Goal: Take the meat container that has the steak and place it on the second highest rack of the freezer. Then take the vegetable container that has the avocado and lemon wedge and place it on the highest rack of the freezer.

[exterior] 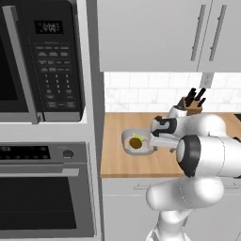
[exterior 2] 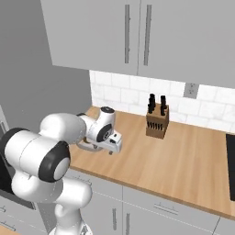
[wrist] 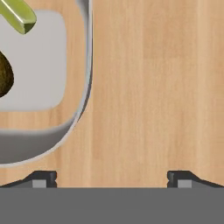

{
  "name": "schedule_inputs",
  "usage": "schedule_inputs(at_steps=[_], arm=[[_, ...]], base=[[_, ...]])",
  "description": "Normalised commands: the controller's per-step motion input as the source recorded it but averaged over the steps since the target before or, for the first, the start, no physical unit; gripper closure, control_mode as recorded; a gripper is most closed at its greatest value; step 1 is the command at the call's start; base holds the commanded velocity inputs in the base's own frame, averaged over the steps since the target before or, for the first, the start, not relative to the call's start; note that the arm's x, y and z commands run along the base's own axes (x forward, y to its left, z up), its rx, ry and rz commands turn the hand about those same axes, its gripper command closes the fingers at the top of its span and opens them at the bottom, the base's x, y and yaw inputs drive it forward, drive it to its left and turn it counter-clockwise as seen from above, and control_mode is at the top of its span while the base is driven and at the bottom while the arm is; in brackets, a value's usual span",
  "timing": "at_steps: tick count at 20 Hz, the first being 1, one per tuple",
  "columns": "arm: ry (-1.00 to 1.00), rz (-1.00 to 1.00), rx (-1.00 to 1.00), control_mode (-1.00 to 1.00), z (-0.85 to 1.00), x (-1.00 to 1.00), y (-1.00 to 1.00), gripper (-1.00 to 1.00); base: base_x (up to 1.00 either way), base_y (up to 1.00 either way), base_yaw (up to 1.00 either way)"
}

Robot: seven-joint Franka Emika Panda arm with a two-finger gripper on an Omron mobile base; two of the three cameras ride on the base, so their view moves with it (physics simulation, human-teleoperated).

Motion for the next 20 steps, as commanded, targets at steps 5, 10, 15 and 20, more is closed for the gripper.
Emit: schedule_inputs(at_steps=[5,10,15,20], arm=[[0.0,-0.02,0.01,-1.0,0.15,0.07,-0.11,-1.0],[0.02,-0.12,0.11,-1.0,0.4,0.19,0.15,-1.0],[0.29,-0.22,0.0,-1.0,0.0,0.49,0.47,-1.0],[0.19,-0.13,0.0,-1.0,-0.22,0.22,0.16,-1.0]], base=[[0.0,0.0,0.0],[0.0,0.0,0.0],[0.0,0.0,0.0],[0.0,0.0,0.0]])
